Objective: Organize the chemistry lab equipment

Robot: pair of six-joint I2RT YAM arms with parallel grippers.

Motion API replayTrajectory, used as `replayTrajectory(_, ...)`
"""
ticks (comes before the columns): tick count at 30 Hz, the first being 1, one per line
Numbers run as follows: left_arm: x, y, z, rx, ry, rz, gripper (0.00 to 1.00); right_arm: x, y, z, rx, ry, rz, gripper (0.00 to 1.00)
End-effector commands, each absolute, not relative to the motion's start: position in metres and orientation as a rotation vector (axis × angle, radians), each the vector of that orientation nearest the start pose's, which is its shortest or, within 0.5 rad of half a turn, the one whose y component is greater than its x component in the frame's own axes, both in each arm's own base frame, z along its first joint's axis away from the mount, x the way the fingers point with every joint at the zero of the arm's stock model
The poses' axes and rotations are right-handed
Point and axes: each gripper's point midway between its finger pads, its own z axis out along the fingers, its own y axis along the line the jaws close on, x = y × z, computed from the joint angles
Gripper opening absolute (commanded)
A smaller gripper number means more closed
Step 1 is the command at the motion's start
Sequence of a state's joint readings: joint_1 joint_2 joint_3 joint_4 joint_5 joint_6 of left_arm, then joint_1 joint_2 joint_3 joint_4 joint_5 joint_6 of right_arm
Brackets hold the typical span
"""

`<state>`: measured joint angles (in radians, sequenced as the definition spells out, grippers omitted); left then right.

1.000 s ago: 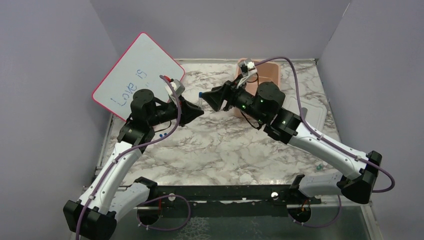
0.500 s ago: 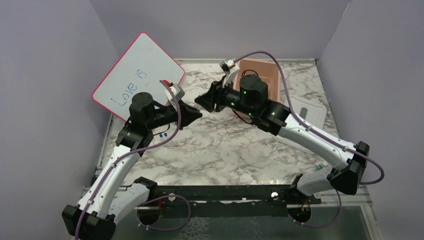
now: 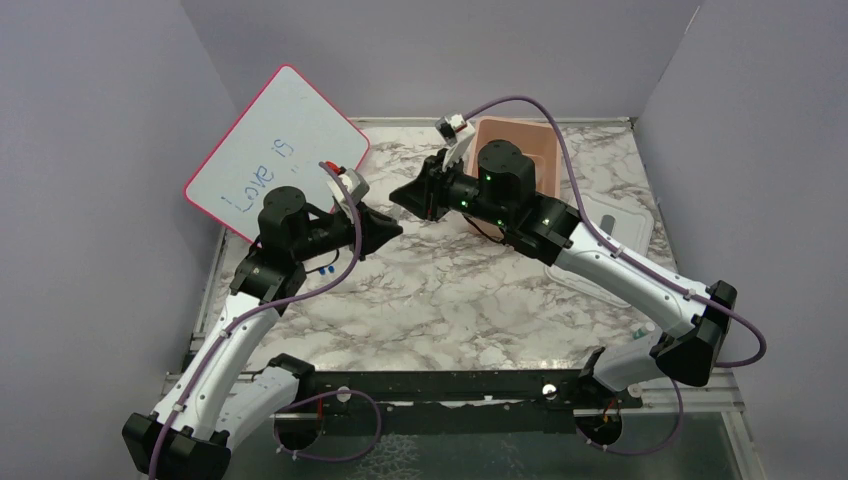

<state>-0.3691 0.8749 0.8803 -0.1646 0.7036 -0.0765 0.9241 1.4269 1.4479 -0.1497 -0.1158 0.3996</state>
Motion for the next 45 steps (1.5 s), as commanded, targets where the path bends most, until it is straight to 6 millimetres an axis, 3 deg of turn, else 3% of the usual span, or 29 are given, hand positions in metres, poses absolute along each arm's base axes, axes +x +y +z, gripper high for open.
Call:
replayTrajectory(1,0.235,-0.209,0.309,0.749,1.592,-0.877,0.26,0.244,0.395,0.374,-0.622,1.696,1.085,0.15)
replayTrajectory(3,0.236,-0.206,0.31,0.729,1.598,-0.86,0.58,0.247,0.394,0.373,-0.639,1.659,1.062,0.15)
replayTrajectory(4,0.237,-0.203,0.311,0.713,1.602,-0.845,0.67,0.249,0.394,0.372,-0.646,1.636,1.044,0.16)
replayTrajectory(7,0.237,-0.194,0.318,0.665,1.589,-0.792,0.76,0.261,0.392,0.368,-0.649,1.568,0.97,0.16)
replayTrajectory(14,0.225,-0.16,0.358,0.485,1.489,-0.668,0.79,0.276,0.409,0.344,-0.735,1.436,0.9,0.17)
replayTrajectory(19,0.227,-0.114,0.389,0.167,1.446,-0.553,0.8,0.275,0.436,0.303,-0.824,1.384,0.967,0.18)
replayTrajectory(22,0.232,-0.093,0.397,0.0,1.443,-0.515,0.81,0.264,0.45,0.285,-0.856,1.31,1.038,0.18)
replayTrajectory(28,0.25,-0.075,0.389,-0.161,1.485,-0.447,0.81,0.252,0.483,0.252,-0.957,1.233,1.093,0.19)
replayTrajectory(36,0.273,-0.068,0.345,-0.214,1.576,-0.343,0.81,0.234,0.515,0.208,-1.087,1.202,1.141,0.21)
replayTrajectory(45,0.276,-0.058,0.337,-0.238,1.581,-0.278,0.81,0.226,0.534,0.172,-1.136,1.232,1.159,0.21)
